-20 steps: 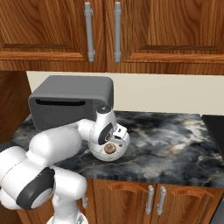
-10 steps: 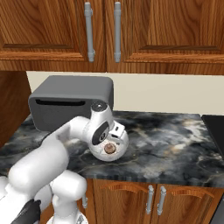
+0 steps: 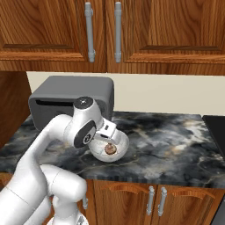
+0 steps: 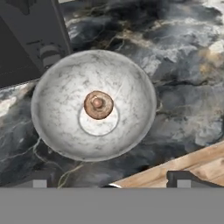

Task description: Take the pear, bell pepper, and mushroom from the freezer and place them in the bowl on the counter.

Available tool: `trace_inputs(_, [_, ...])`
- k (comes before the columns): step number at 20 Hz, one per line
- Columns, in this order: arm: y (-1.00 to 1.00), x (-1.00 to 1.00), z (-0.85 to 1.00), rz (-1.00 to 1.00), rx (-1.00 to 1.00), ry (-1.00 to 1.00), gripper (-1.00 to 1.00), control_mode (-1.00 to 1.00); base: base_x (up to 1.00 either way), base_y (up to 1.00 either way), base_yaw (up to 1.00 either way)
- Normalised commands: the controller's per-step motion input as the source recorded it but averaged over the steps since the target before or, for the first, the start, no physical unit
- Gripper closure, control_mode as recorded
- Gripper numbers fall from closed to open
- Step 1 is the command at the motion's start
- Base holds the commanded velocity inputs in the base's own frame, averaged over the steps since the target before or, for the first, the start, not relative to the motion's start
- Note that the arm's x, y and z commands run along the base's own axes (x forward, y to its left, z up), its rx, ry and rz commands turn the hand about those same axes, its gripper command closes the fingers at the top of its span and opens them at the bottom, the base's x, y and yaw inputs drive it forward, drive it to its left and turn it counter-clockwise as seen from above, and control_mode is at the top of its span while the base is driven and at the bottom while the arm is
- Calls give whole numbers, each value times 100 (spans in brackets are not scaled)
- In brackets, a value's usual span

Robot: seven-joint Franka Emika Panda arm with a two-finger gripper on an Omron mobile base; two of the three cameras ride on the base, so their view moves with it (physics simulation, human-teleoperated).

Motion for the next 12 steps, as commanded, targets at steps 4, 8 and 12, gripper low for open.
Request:
trace_inputs(4, [4,-81,68,0,0,-2,-100,-100,0,0,0])
trace_inputs(8, [22,-73,86,0,0,-2,-100,-100,0,0,0])
trace_inputs(12, [12,-59,73,0,0,-5,-100,-100,0,0,0])
